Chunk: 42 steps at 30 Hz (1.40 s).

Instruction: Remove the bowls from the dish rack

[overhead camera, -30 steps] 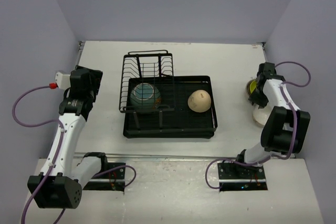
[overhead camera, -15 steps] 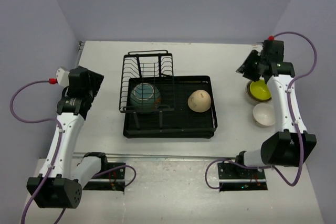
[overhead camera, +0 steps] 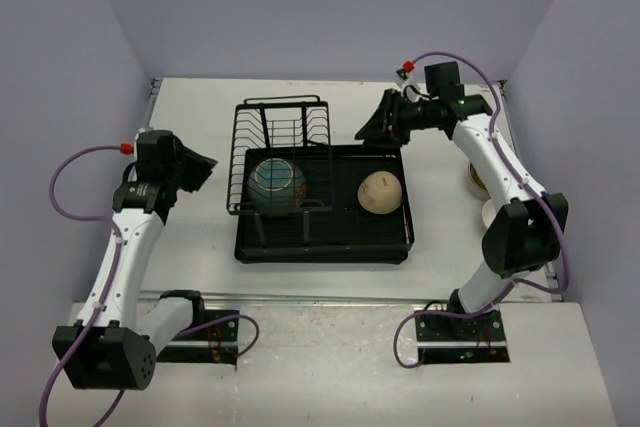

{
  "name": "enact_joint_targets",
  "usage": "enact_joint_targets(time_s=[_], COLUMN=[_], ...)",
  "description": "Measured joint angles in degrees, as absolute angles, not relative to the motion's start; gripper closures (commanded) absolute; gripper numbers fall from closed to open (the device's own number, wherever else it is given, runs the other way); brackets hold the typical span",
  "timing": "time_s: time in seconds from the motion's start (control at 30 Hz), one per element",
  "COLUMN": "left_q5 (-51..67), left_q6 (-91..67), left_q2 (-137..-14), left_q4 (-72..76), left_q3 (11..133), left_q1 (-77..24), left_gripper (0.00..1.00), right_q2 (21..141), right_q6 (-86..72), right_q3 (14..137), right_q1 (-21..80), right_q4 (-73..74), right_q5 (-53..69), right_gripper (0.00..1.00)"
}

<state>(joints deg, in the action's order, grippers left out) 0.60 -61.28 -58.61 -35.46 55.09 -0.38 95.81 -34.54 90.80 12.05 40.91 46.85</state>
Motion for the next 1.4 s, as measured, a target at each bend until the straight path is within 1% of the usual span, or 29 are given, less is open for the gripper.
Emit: enact_joint_targets(time_s=[0.07, 0.2, 0.27, 0.3, 0.37, 0.53, 0.63, 0.67, 0.83, 0.9, 0.93, 1.23, 1.33, 1.4], left_q5=[2.04, 4.62, 5.76, 6.31, 7.33, 9.21, 10.55, 10.96, 12.51, 13.17, 13.50, 15.07, 15.55, 15.90], left_q6=[-61.34, -61.56, -61.73, -61.76, -61.84, -61.80, -61.71, -61.69, -61.67, -61.69, -61.71, -61.69, -61.69, -61.69], left_q2=[-58.50, -58.48, -58.48, -58.48, -58.59, -59.37, -60.31, -60.73, -62.59, -62.85, -63.07, -65.78, -66.65, -67.13], left_q4=[-35.33, -35.09, -34.89, -34.89, -34.94, -34.46, -33.54, -33.36, -31.90, -30.85, -30.24, -27.38, -26.59, -26.00], left_q3=[54.19, 51.99, 50.74, 50.15, 49.43, 49.25, 49.25, 49.25, 49.04, 48.60, 48.29, 47.03, 47.03, 47.03], left_q1=[-0.38, -0.38, -0.38, -0.38, -0.38, -0.38, -0.38, -0.38, -0.38, -0.38, -0.38, -0.38, -0.38, -0.38], left_gripper=[0.69, 0.76, 0.78, 0.82, 0.84, 0.93, 0.95, 0.98, 0.99, 0.95, 0.94, 0.98, 0.99, 1.00], right_q2=[96.16, 96.40, 96.88, 97.47, 98.32, 100.68, 102.30, 102.87, 105.19, 106.19, 106.61, 112.09, 113.16, 113.89], right_q6=[-35.42, -37.56, -37.71, -37.52, -37.32, -36.10, -35.92, -35.90, -36.03, -36.03, -36.03, -37.41, -37.89, -38.00], right_q3=[90.11, 87.42, 87.02, 87.02, 87.00, 85.27, 83.77, 83.09, 81.23, 81.23, 81.28, 82.76, 83.20, 83.83], right_q1=[12.67, 14.04, 15.03, 15.90, 17.06, 20.34, 21.65, 21.89, 22.20, 22.35, 22.48, 26.02, 26.76, 26.85], right_q4=[39.94, 35.88, 35.46, 35.24, 35.24, 35.03, 34.06, 33.65, 31.90, 30.87, 30.41, 26.68, 25.76, 25.32], right_q5=[49.15, 53.52, 54.02, 54.19, 54.41, 54.24, 53.87, 53.69, 53.47, 53.47, 53.47, 53.32, 53.19, 53.01], right_gripper=[0.59, 0.59, 0.59, 0.59, 0.59, 0.59, 0.60, 0.60, 0.60, 0.59, 0.58, 0.55, 0.50, 0.49])
